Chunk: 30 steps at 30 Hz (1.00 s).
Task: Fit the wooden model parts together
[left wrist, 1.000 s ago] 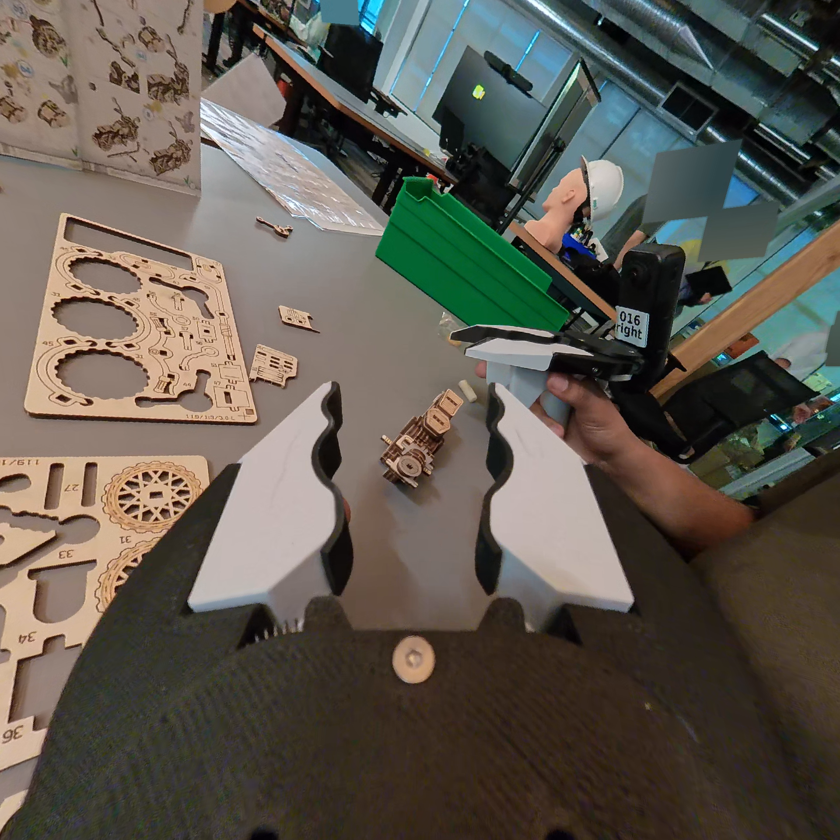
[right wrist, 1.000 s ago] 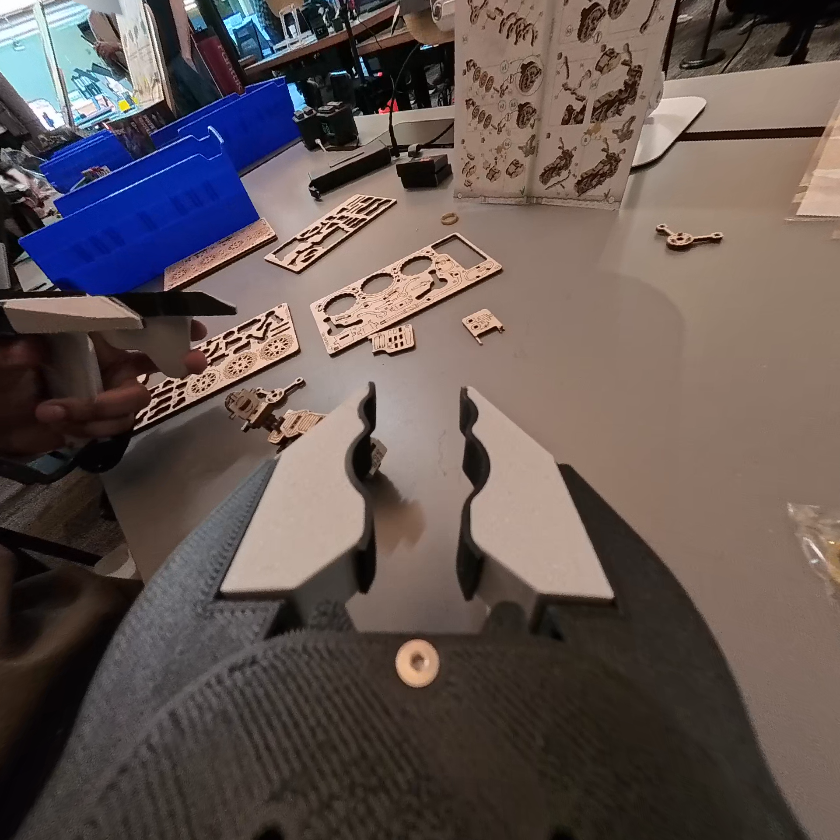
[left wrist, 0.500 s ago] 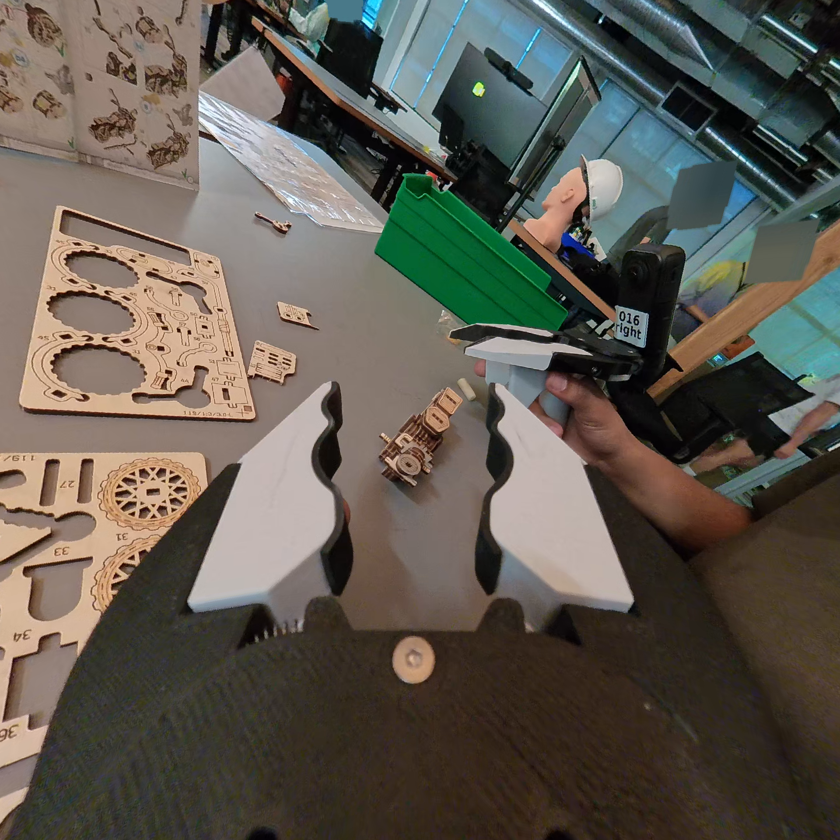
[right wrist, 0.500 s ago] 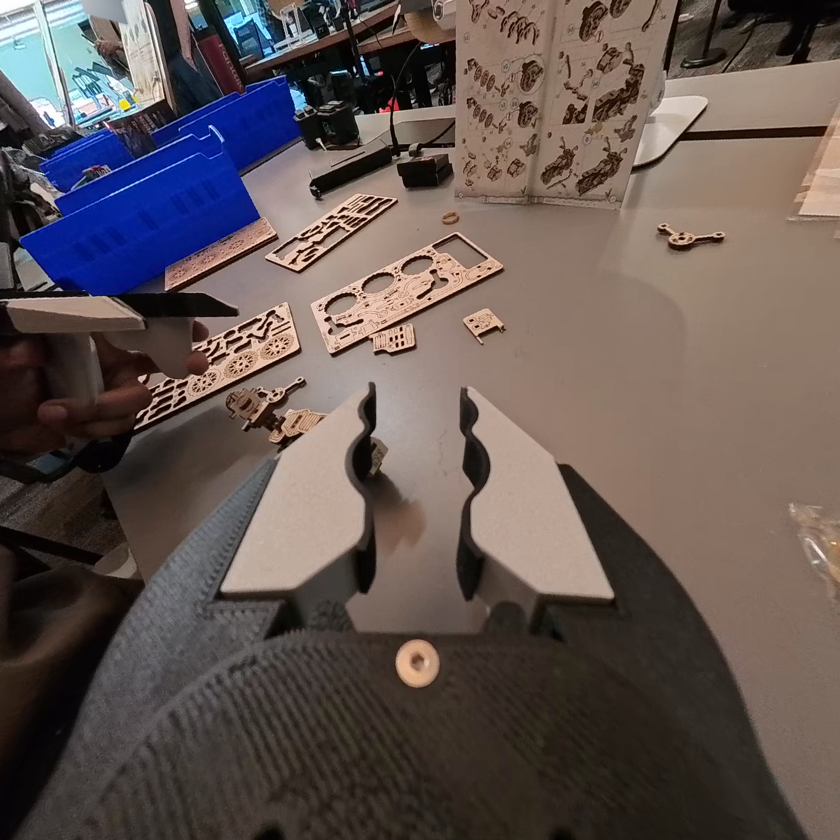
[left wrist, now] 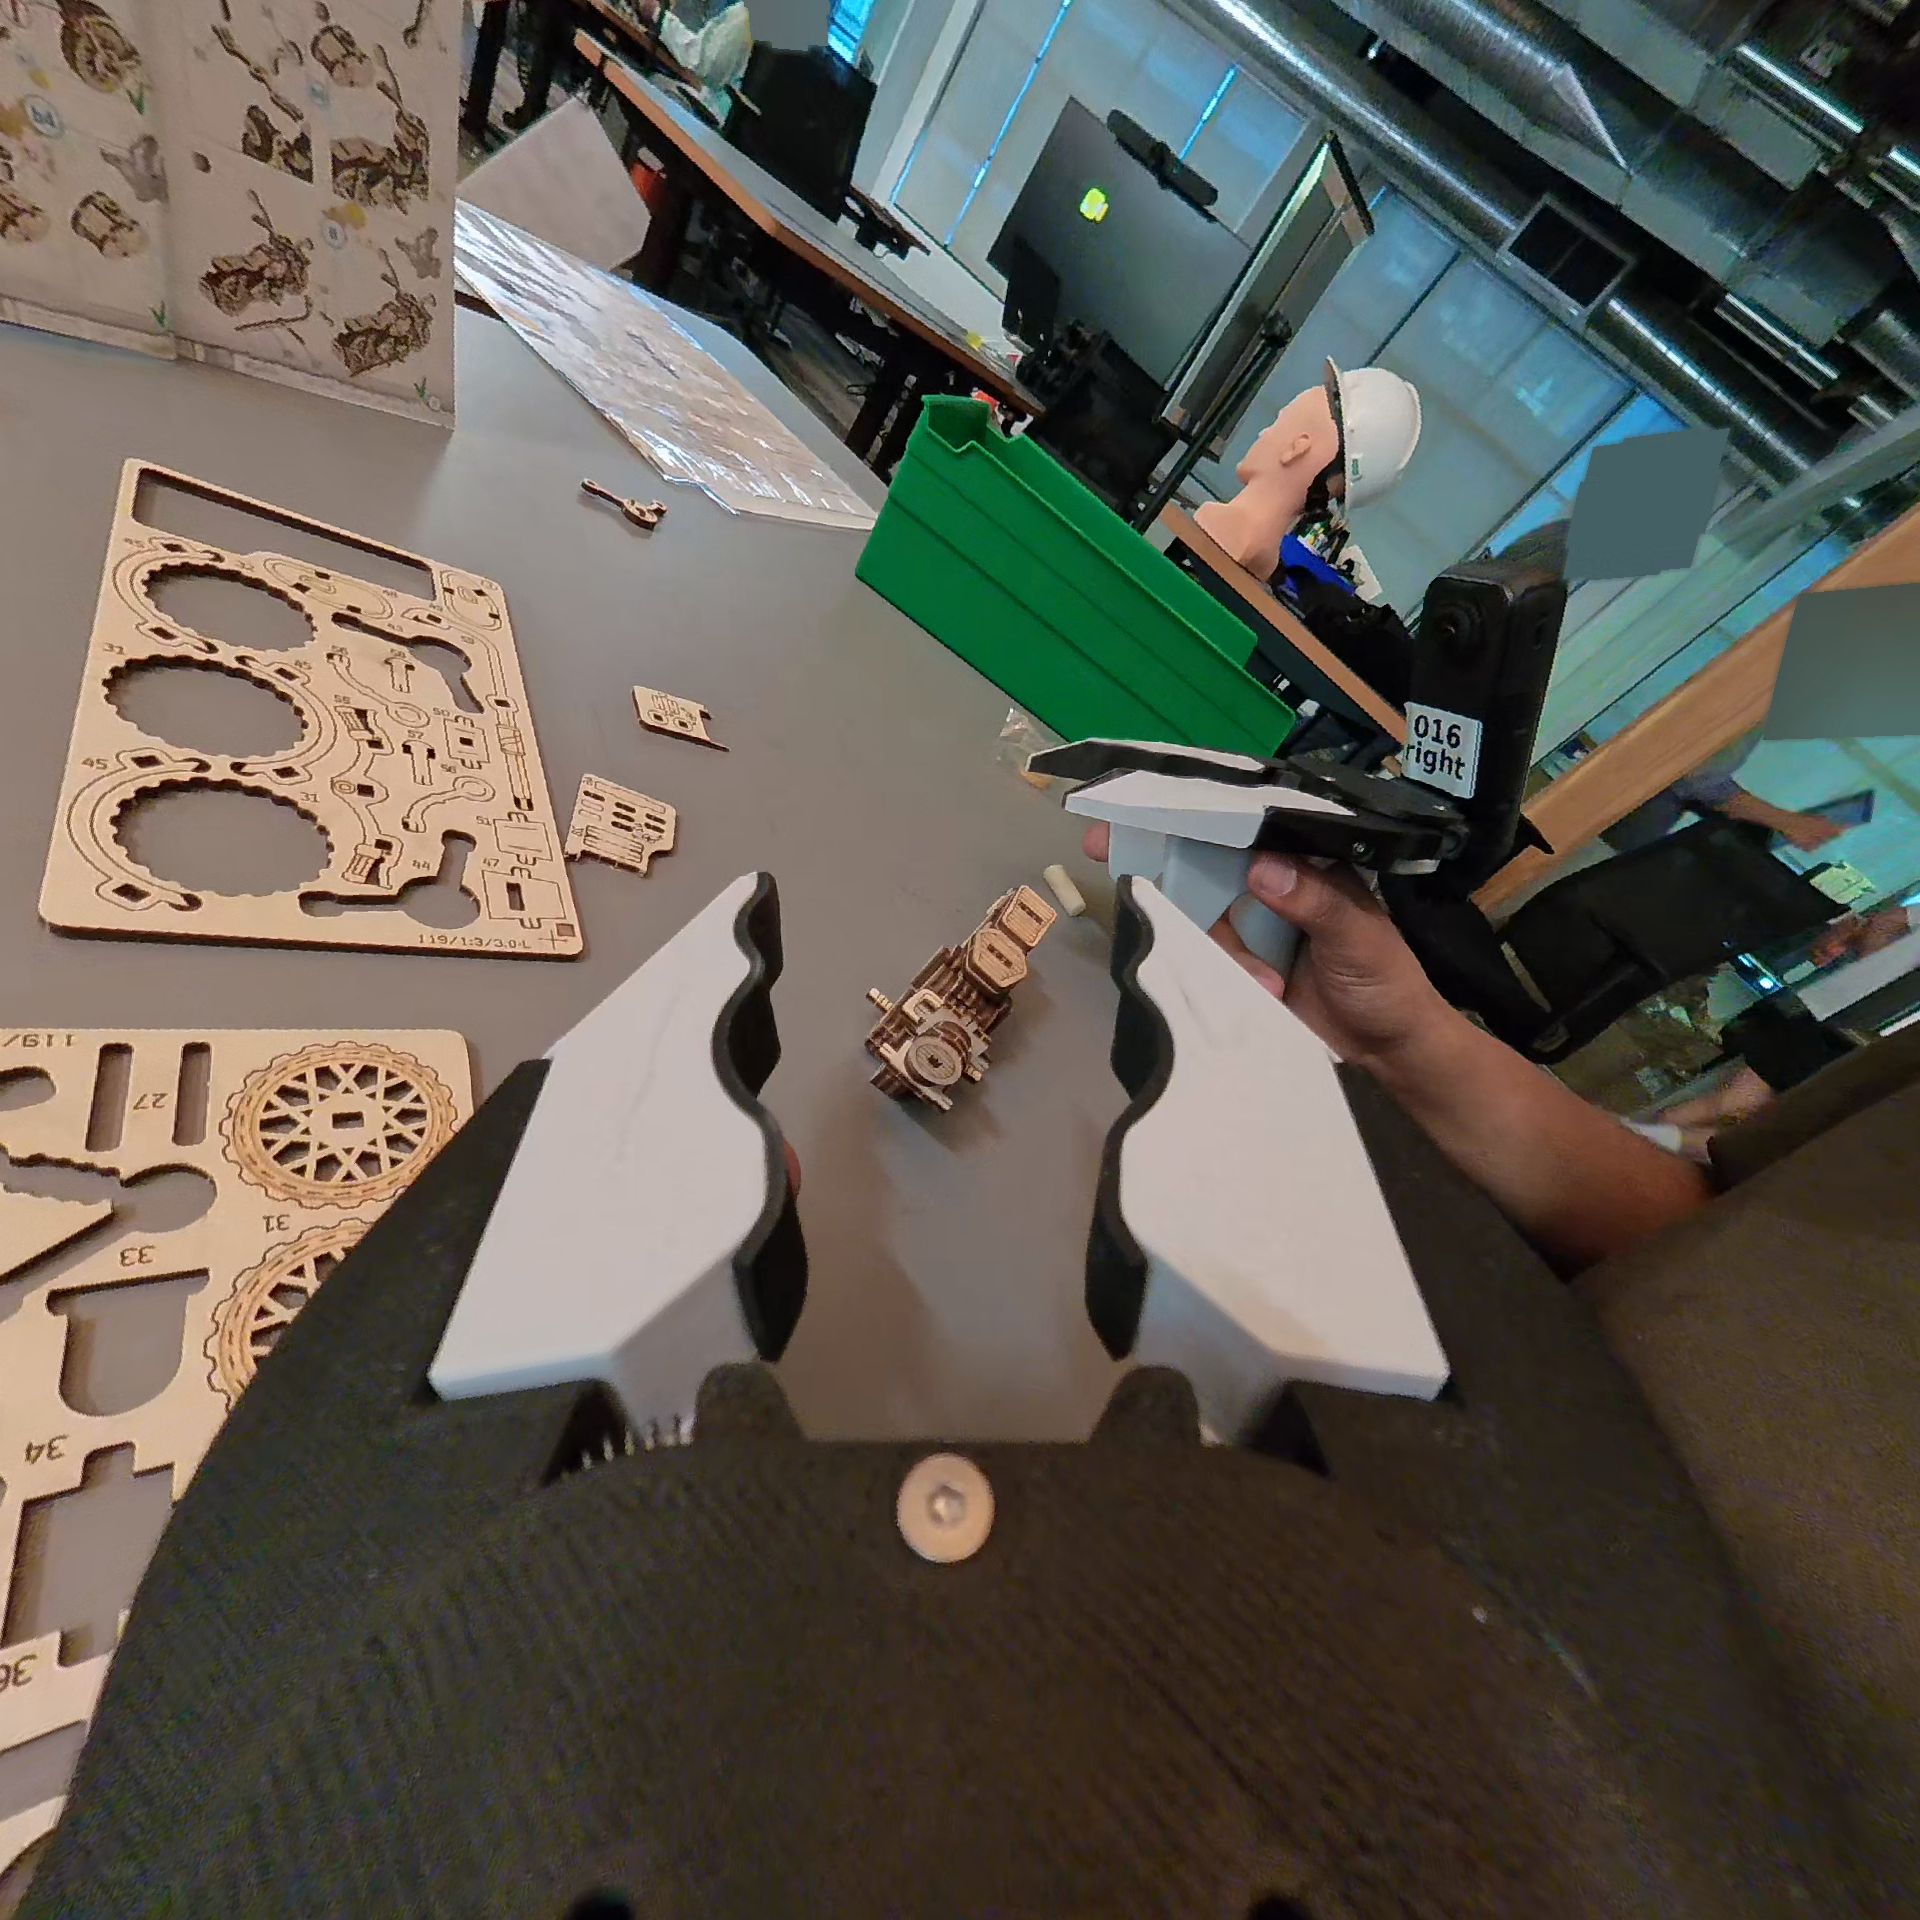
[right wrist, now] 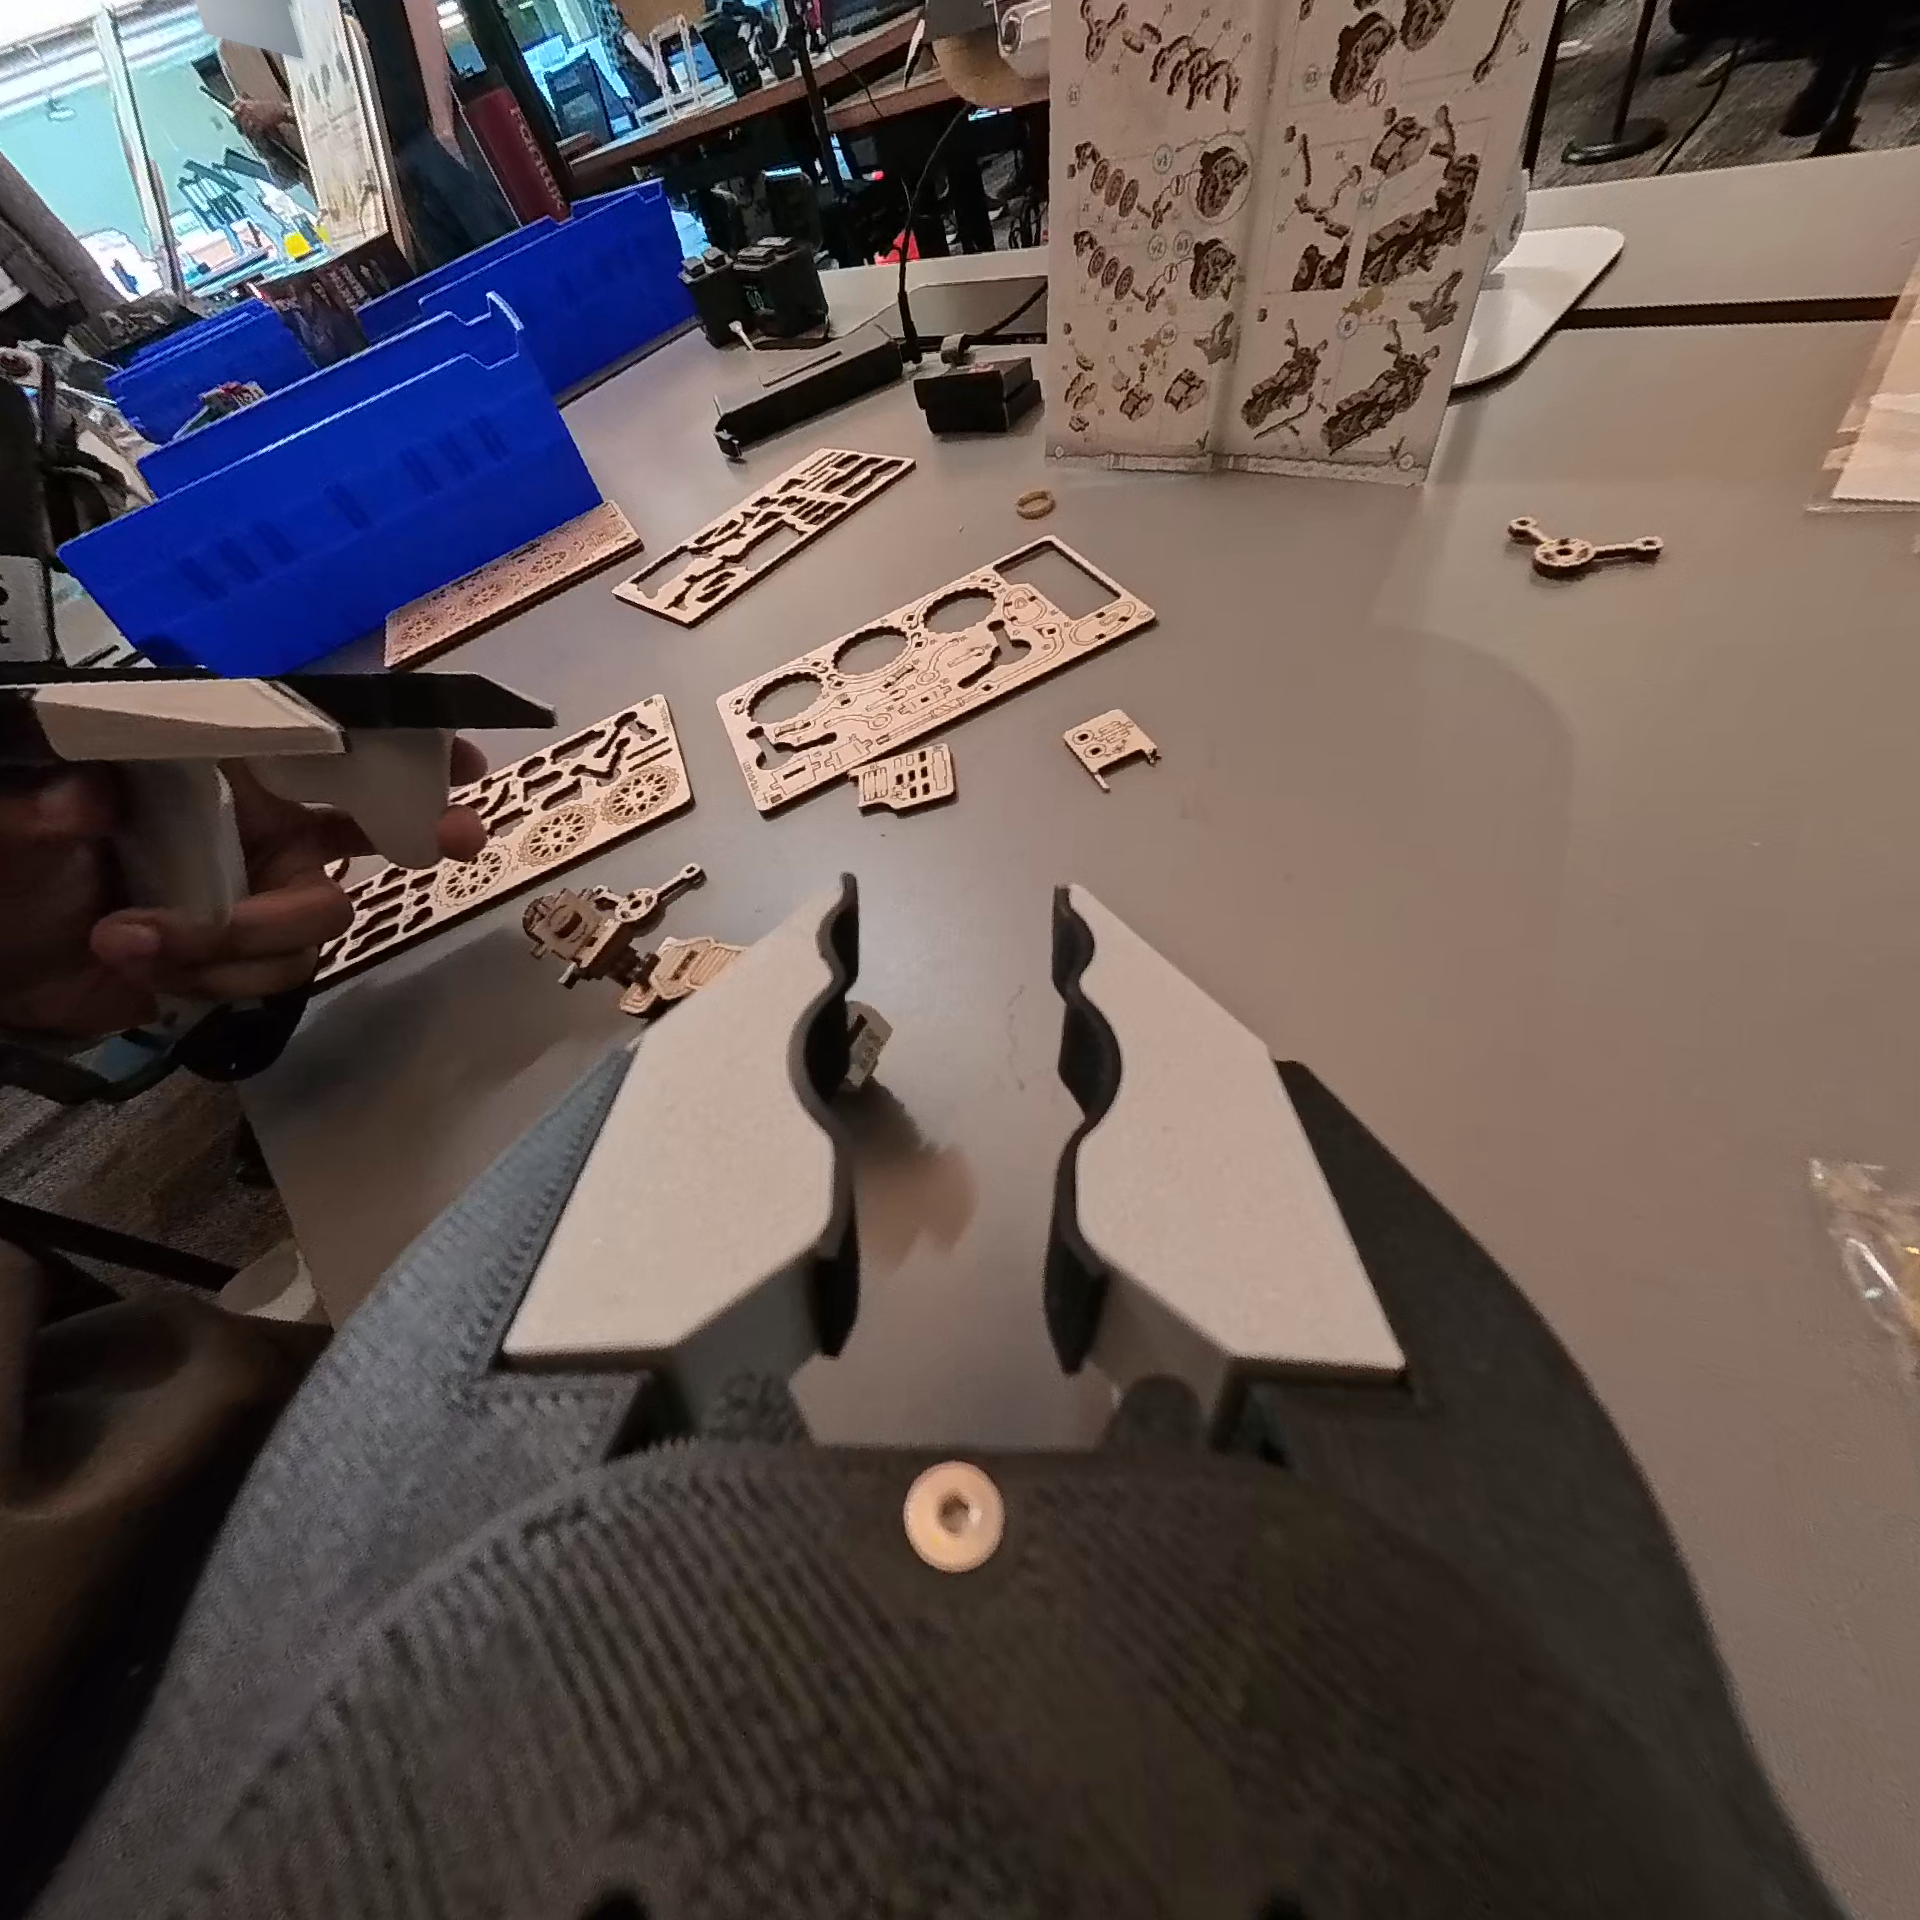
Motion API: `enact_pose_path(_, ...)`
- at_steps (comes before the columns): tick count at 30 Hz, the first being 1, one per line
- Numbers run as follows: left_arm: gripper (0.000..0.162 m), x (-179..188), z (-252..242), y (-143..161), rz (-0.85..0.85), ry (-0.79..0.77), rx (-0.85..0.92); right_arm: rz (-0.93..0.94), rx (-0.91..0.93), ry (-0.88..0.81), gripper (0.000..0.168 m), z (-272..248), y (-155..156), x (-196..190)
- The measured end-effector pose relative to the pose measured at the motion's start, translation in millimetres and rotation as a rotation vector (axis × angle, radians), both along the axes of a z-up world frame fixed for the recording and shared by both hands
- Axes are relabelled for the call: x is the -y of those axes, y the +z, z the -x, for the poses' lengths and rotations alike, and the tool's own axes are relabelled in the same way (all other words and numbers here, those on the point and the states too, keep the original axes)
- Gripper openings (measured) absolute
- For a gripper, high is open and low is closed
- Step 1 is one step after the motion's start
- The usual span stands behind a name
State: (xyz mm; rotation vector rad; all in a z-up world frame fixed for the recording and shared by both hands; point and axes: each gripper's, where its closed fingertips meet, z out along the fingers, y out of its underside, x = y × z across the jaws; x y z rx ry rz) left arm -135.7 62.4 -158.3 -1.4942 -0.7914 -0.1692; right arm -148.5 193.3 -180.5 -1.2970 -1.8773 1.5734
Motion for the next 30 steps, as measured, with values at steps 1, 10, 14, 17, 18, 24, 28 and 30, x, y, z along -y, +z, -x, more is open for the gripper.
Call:
enact_pose_path(1, 0.062, 0, 0, 0, 0.000, 0.000, 0.000, 0.000, -0.002, 0.000, 0.036, 0, 0, 0)
enact_pose_path(10, 0.062, 0, 1, 0, 0.000, 0.002, 0.002, 0.000, -0.001, 0.001, 0.037, 0, 0, 0)
enact_pose_path(14, 0.062, 1, 1, 0, -0.001, 0.005, 0.002, 0.000, 0.000, 0.001, 0.037, 0, 0, 0)
enact_pose_path(17, 0.063, 3, 4, 0, 0.005, 0.016, -0.003, 0.000, 0.000, 0.002, 0.037, 0, 0, 0)
enact_pose_path(18, 0.063, 5, 6, 0, 0.011, 0.027, -0.010, 0.000, 0.000, 0.002, 0.037, 0, 0, 0)
enact_pose_path(24, 0.070, 57, 44, 4, 0.078, 0.217, -0.026, 0.008, -0.002, 0.003, 0.037, -1, 1, 0)
enact_pose_path(28, 0.072, 131, 76, -12, 0.322, 0.426, -0.100, 0.021, 0.003, 0.001, 0.037, -1, 1, -1)
enact_pose_path(30, 0.082, 151, 77, -24, 0.437, 0.432, -0.090, 0.024, 0.008, -0.001, 0.037, 1, 0, -2)
